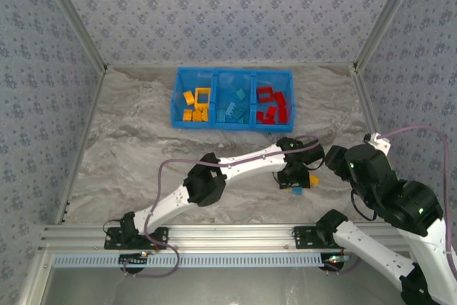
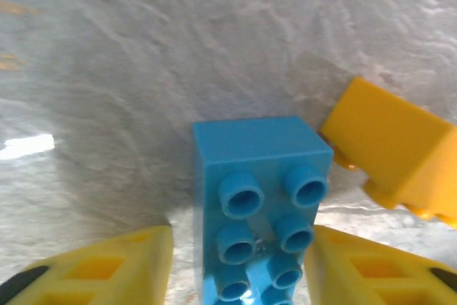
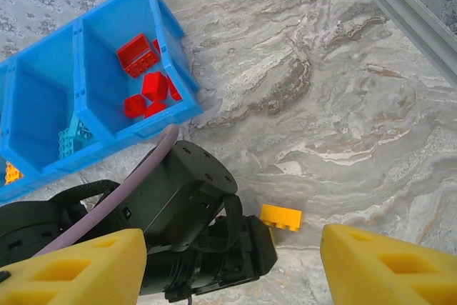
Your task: Sort the legos into containers by color
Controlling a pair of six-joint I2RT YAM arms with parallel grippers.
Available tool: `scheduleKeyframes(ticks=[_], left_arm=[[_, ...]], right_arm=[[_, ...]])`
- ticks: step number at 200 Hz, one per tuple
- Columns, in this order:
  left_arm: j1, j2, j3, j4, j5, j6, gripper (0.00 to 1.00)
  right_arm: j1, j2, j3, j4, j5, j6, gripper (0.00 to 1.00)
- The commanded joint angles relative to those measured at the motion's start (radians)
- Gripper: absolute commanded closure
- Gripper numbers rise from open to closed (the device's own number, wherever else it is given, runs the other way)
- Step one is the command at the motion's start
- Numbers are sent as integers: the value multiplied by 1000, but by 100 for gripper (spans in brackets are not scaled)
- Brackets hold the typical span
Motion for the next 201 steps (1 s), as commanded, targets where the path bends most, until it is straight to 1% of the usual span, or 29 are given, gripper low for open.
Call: scheduleKeyframes(ticks=[1,17,38,49,69,88,98,115,121,151,161,177,201], left_arm=[[16,-35,-41,-113,-90,-2,52],[21,-113,-151,-87,-148,7,54],[40,-190,-281,-38,-184,10,57],[51,-203,-311,-35,-193,17,62],[68,-213,-355,-15,-178,24,81],[76,-252,-411,19,-198,20,89],[77,-288,-447,40,-230,17,89],[88,-358,-480,52,-287,17,89],[95,-383,-517,52,-302,21,89],[166,-524,-595,54,-368,69,89],[192,-573,-618,64,-403,108,89],[243,-624,-627,69,-451,183,88],[339,-638,-593,77,-463,301,88]], right_arm=[[-6,-9,-14,16,-8,9,32],[-6,-8,-22,21,-10,8,32],[-6,-9,-26,38,-18,7,32],[-6,-8,-65,53,-30,6,32],[-5,-7,-98,106,-78,-15,31],[-5,-7,-128,195,-163,-74,31],[-6,-7,-145,257,-219,-126,32],[-7,-4,-174,349,-343,-190,32],[-6,-4,-187,383,-390,-210,32],[-5,-1,-253,533,-575,-254,31],[0,7,-268,575,-604,-257,32],[9,34,-278,624,-618,-266,32],[33,112,-273,690,-604,-267,32]])
